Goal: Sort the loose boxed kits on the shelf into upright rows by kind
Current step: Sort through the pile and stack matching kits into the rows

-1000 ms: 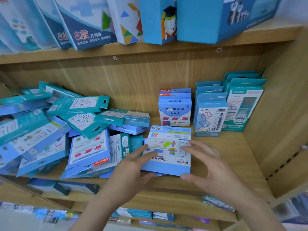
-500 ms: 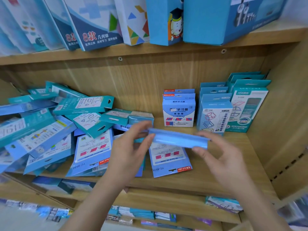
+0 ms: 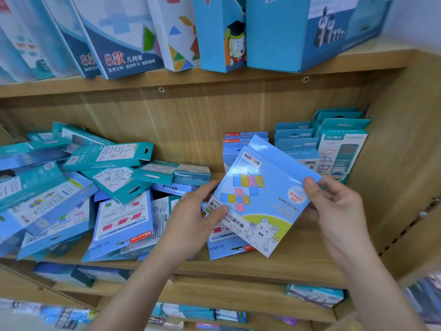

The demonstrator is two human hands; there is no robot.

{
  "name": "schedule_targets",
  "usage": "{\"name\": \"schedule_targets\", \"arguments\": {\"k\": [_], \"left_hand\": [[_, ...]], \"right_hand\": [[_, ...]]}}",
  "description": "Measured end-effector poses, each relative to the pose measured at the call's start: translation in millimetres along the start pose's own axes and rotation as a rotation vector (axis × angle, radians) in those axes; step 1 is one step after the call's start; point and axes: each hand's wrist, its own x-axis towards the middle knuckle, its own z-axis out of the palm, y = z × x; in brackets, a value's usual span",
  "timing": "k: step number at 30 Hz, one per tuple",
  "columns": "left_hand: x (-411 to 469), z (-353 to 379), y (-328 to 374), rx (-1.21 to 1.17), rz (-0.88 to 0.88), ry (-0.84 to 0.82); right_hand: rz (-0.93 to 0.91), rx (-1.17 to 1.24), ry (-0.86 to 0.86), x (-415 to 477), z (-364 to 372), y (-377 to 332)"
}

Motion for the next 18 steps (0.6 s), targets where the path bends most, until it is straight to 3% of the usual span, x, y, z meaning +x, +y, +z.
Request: {"name": "schedule_targets", "arguments": {"k": [7,12,16,18], "left_hand": [[11.3,12.7,5.3,0.111,-0.021,-0.096],[41.2,21.4,22.5,0.234,0.005,-0.303],[99.6,10.6,38.1,0.041,-0.058,-0.009],[126.3,10.6,40.8,0.022,-0.137,0.046]], "right_hand": [[-0.092,-0.099,-0.045,-0.9,-8.8,-10.0],[-0.265,-0.303,-0.082,-4.3,-25.3,-25.4],[-0.329,-0.419,-0.041,-3.1,-40.2,-28.0],[-0.317,-0.443,-0.034,-3.0,-43.7,-24.7]]}}
